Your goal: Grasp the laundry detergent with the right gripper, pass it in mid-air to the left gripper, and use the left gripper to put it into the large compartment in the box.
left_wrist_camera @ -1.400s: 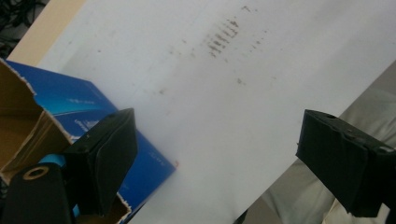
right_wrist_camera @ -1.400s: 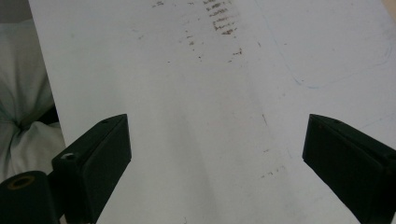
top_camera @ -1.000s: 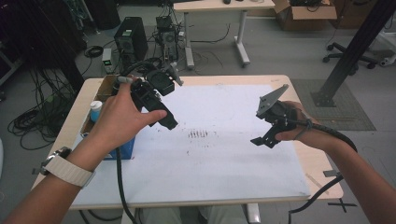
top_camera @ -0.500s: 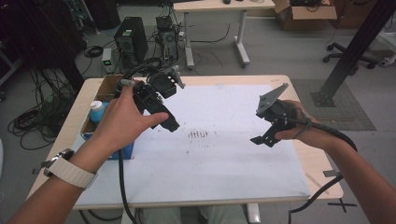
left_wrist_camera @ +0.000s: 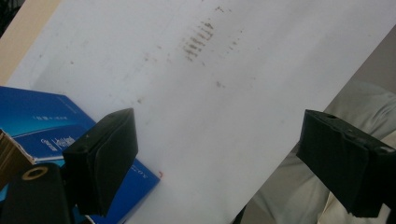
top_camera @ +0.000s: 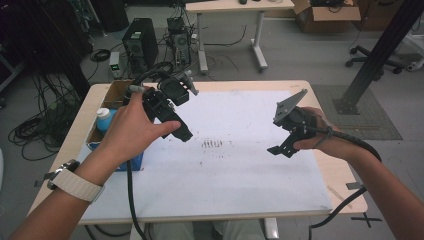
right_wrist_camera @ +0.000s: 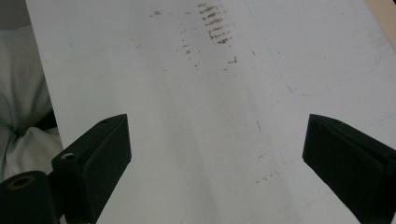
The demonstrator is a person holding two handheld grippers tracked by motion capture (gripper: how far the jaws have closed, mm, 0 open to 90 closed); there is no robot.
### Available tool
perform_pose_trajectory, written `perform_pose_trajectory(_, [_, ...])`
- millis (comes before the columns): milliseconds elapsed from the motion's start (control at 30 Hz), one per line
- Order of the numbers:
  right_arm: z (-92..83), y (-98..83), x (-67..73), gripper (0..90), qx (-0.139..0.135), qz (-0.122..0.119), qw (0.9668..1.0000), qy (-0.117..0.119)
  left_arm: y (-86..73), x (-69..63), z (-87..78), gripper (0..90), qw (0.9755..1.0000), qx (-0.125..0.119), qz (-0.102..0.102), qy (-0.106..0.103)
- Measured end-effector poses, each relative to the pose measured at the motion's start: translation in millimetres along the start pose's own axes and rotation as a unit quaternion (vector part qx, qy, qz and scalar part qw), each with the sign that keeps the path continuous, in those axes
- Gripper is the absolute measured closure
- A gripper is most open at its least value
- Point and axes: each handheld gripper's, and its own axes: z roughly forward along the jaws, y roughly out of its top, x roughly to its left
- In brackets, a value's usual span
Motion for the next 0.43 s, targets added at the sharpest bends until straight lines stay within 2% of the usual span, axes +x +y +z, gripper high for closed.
perform_pose_trajectory(433, [-0.6, 0.6, -0.8, 7.9, 0.001, -0.001, 1.0, -0.001, -1.1, 3.4, -1.0, 12.7, 1.0, -0.001, -0.008, -0.004])
